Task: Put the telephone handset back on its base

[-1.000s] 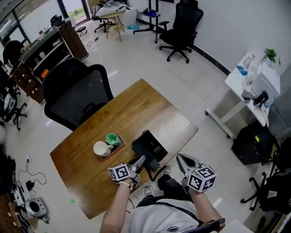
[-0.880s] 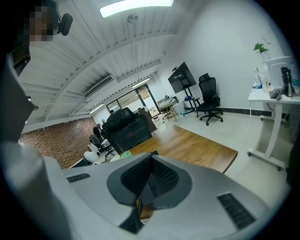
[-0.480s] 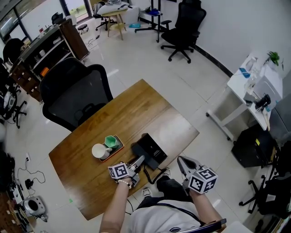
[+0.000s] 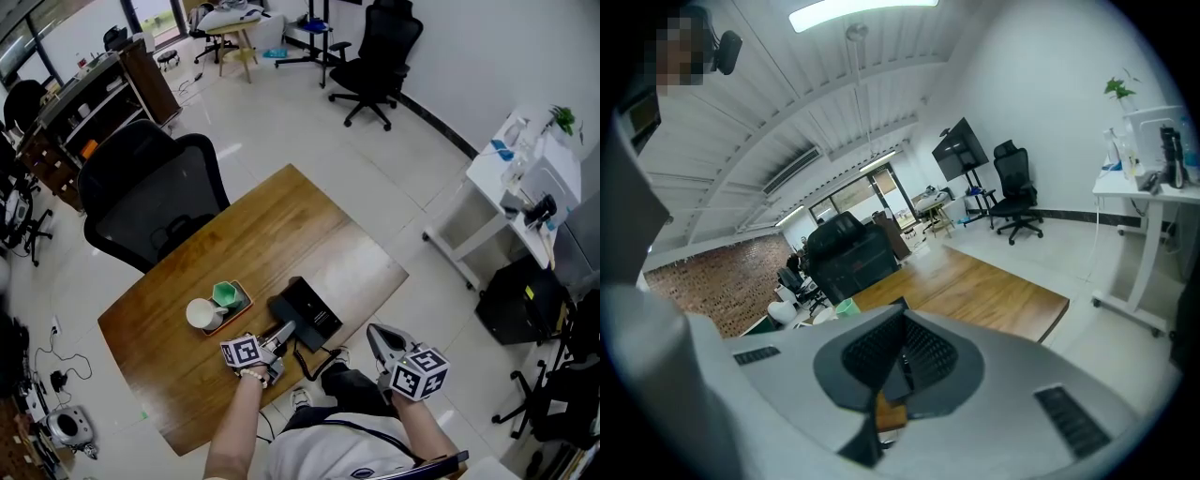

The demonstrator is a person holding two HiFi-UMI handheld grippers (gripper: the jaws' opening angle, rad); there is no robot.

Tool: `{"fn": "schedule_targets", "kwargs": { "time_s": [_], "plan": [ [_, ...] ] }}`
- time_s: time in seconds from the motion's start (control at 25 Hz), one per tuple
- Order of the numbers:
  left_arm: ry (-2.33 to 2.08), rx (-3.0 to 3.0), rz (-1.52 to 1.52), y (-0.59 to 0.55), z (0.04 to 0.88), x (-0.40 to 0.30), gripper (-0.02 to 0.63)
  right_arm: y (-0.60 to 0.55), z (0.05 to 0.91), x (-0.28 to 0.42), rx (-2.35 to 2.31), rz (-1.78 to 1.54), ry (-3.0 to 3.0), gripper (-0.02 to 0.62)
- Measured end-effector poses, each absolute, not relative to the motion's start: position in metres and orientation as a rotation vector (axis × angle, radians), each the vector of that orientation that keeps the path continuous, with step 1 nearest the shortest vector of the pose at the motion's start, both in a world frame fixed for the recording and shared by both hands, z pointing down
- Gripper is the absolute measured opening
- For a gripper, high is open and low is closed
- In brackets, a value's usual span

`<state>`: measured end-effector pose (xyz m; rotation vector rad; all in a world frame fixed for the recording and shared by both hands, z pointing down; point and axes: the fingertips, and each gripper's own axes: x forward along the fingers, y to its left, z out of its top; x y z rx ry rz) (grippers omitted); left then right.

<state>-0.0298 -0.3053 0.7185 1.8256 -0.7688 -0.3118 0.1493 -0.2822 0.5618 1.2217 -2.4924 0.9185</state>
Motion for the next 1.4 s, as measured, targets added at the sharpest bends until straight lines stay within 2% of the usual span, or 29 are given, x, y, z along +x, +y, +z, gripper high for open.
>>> {"fn": "schedule_targets", "kwargs": {
  "time_s": [0.2, 0.36, 0.72, 0.76, 0.8, 0.92, 1.4],
  "plan": [
    [-0.825, 1.818, -0.239, -0.306, 0.724, -0.032, 0.084, -0.282, 0.561, 0.145, 1.215, 0.918, -2.497, 0.005],
    [-0.939, 1.792, -0.137, -0.304, 0.732, -0.04, 0.169, -0.278, 0.559, 0.141, 1.207, 0.912, -2.504, 0.005],
    [-1.214, 1.75, -0.262, -0.283, 0.676, -0.098, 0.178, -0.262, 0.547, 0.13, 1.239, 0.876, -2.526, 0.005],
    [-1.267, 1.742, -0.272, -0.274, 0.664, -0.107, 0.164, -0.259, 0.545, 0.129, 1.244, 0.869, -2.529, 0.005],
    [-1.319, 1.737, -0.268, -0.264, 0.653, -0.116, 0.099, -0.255, 0.544, 0.127, 1.248, 0.862, -2.53, 0.005],
    [-1.448, 1.785, -0.166, -0.232, 0.626, -0.131, 0.002, -0.244, 0.54, 0.12, 1.261, 0.833, -2.528, 0.006],
    [-1.442, 2.034, 0.002, -0.133, 0.563, -0.106, 0.002, -0.177, 0.531, 0.093, 1.311, 0.748, -2.553, 0.006]
  ]
}}
